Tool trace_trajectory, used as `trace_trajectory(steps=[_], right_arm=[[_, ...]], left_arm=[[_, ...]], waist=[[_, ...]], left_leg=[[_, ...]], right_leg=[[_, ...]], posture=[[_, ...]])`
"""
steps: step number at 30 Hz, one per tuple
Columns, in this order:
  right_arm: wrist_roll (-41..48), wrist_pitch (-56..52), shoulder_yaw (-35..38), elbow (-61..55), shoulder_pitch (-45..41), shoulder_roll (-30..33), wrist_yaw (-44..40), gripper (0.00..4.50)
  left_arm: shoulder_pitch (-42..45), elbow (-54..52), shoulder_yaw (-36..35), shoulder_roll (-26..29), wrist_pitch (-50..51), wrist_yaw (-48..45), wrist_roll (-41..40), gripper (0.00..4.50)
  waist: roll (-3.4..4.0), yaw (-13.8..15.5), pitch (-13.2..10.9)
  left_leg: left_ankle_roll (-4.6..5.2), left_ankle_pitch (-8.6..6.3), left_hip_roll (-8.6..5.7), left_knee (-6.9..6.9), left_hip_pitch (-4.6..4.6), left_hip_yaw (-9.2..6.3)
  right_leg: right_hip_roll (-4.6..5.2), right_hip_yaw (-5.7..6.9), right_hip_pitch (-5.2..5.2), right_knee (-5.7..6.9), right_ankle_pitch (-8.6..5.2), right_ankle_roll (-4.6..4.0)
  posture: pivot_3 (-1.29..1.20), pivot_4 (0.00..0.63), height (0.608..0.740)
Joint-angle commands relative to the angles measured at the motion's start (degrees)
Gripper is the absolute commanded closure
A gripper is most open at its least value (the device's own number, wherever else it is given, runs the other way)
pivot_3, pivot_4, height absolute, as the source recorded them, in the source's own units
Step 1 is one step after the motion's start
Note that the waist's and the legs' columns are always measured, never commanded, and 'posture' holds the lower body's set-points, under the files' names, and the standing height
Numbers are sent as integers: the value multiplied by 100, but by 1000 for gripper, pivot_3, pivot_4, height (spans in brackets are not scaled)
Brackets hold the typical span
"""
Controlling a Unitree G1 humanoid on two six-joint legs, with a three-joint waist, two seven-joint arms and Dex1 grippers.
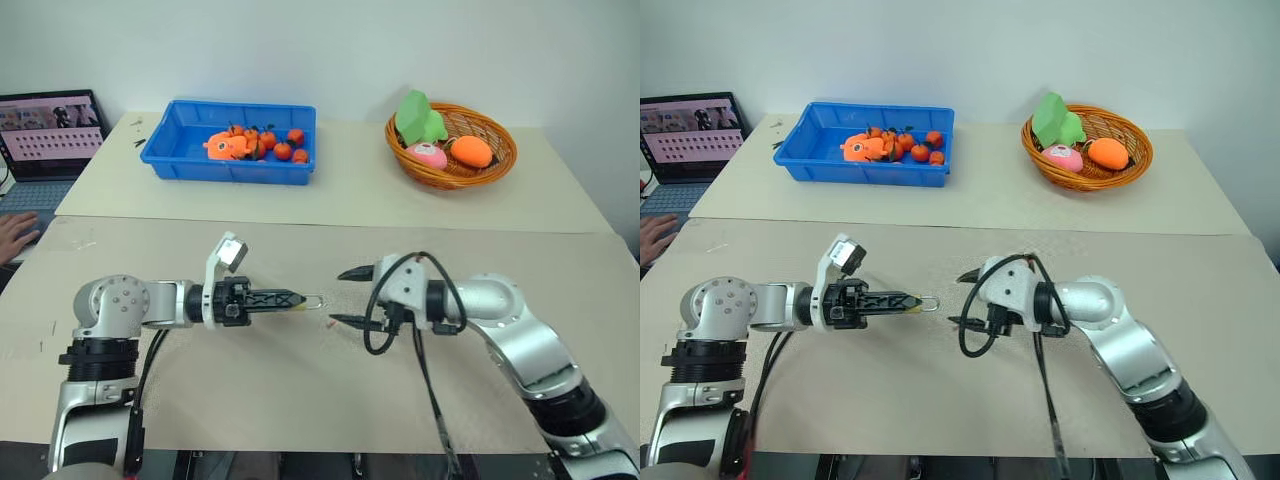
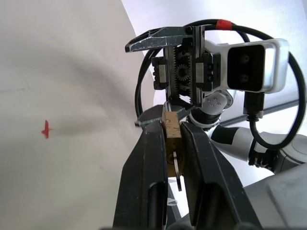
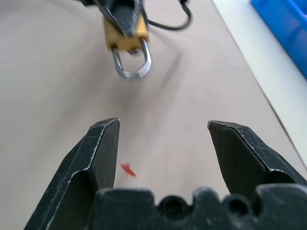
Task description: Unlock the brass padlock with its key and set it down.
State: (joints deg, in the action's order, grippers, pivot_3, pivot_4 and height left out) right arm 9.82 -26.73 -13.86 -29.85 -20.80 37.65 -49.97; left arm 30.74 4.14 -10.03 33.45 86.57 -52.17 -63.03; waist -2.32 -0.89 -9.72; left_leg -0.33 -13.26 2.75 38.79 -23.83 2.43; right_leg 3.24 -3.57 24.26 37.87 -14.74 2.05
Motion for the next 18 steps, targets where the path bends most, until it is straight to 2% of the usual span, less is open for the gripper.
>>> trace_trajectory(steps=[1, 3, 11, 18], right_arm=[[-193, 54, 184, -476, 217, 59, 299, 1272], [-272, 83, 162, -559, 328, 41, 406, 1715], [-598, 266, -268, -375, 434, -258, 629, 4393], [-1275, 874, -725, 425, 250, -601, 944, 4460]], left_arm=[[97, 51, -141, 67, -67, -52, -47, 4444], [131, 80, -144, 59, -58, -33, -47, 4444], [295, 112, -90, -31, -2, 46, -64, 4444], [350, 101, -79, -98, 4, 107, -70, 4444]], waist=[[0, -6, 0], [0, -7, 0], [0, -11, 0], [0, -9, 0]], left_leg=[[0, 0, 0, 0, 0, 0], [0, 0, 0, 0, 0, 1], [0, 0, 0, 1, 0, 0], [0, 0, 0, 3, 1, 1]], right_leg=[[-1, 0, 0, 0, 0, 0], [0, 0, 0, 0, 0, 0], [-1, -1, 0, 2, 0, 0], [-1, -1, -2, 2, 0, 0]], posture=[[0, 150, 740], [0, 150, 740], [0, 150, 740], [0, 150, 740]])
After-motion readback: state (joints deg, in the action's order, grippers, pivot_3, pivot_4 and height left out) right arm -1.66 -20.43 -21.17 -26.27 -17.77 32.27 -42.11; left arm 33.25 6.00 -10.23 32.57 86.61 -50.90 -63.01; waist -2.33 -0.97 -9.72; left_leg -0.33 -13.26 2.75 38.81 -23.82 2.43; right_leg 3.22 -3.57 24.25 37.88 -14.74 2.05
